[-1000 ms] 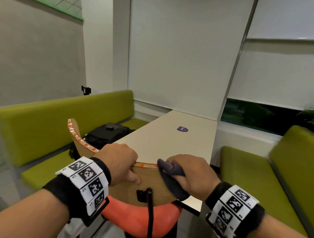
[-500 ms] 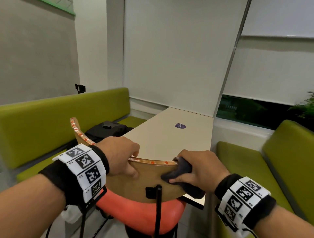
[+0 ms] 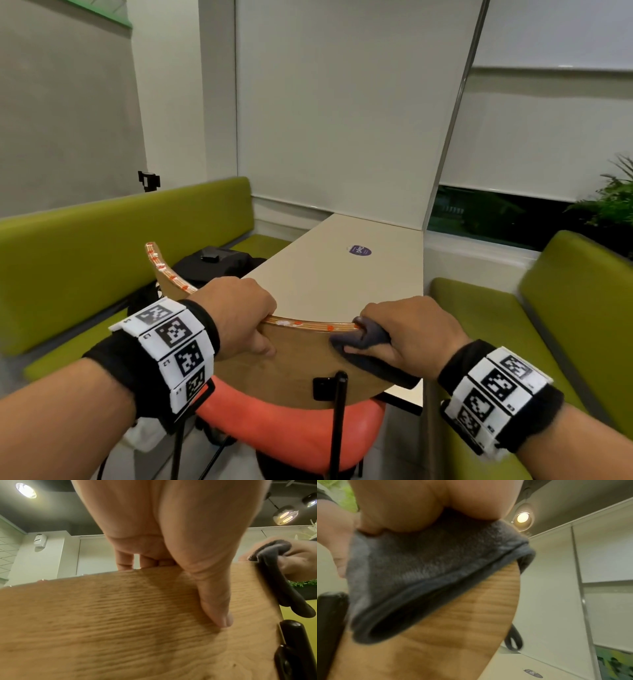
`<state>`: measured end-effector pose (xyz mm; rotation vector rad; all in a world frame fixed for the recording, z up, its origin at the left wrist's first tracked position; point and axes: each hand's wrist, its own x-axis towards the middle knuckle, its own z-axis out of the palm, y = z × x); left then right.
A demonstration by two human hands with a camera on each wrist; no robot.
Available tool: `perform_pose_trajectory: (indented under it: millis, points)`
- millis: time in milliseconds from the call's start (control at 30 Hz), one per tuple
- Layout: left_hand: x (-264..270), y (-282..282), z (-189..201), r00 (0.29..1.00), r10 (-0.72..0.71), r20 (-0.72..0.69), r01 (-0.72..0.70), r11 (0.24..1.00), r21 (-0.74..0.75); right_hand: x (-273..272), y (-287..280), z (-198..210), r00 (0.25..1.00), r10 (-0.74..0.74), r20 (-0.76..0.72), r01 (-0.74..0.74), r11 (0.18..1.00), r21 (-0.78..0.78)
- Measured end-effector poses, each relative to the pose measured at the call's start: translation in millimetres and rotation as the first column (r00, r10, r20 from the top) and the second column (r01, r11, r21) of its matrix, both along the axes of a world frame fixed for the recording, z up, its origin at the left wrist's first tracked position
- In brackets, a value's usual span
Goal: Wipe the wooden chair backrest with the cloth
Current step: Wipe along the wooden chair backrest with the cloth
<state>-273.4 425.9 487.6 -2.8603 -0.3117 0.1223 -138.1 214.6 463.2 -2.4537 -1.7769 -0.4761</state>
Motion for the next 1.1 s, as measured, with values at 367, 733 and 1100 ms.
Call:
perform_pose_trajectory:
  millis: [367,733,1100]
  points:
    - [1,6,-5,0.999,-0.028,0.024,0.029,0.999,-0.027,-9,13,17,0.999,-0.040,-0.037,0.030,0.969,-0.245]
    - [-2,-5,-2,0.999,0.053,-0.002,-0.053,0.998,-0.018,-13,2,-7,0.975,0.219,0.021,-0.214,0.920,0.329]
    - [2,-8,-4,0.990,0.140,-0.005,-0.141,0.990,-0.023,-21,35,28,0.977,0.069,-0.203,-0.113,0.970,-0.216]
